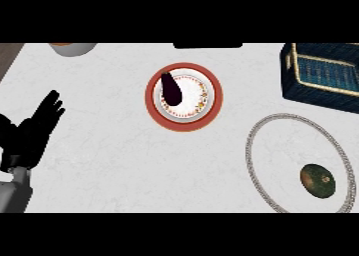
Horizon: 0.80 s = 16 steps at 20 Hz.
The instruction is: Pick the squash from the placemat and place it in the basket
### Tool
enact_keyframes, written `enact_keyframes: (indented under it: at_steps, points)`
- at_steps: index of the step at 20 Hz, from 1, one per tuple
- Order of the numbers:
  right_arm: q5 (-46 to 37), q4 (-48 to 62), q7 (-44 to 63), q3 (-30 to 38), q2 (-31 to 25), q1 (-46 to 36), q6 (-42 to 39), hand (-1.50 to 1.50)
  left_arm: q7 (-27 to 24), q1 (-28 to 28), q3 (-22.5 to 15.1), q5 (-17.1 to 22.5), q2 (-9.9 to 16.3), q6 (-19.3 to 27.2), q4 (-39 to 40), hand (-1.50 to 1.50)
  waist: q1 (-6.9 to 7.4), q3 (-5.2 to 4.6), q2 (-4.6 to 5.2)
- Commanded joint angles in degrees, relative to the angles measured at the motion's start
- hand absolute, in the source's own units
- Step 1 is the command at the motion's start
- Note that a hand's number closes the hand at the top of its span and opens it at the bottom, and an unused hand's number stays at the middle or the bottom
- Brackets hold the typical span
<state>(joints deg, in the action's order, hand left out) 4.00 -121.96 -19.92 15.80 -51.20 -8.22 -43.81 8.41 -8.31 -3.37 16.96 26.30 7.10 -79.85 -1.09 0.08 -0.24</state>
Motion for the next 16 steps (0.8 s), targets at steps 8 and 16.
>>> enact_keyframes:
  at_steps: [8,16]
  points:
    - [-5.23,12.11,-13.02,0.36,-18.34,-2.17,-12.6,-1.5,1.6,-2.56,-0.87,-0.89,-1.88,-0.28,0.14,0.0,1.82,0.07,0.6]
    - [-6.39,19.55,-24.46,-4.79,-22.22,2.92,-7.01,-1.5,0.59,-4.29,0.01,-1.38,-1.74,-0.81,2.23,0.0,2.04,0.15,1.03]
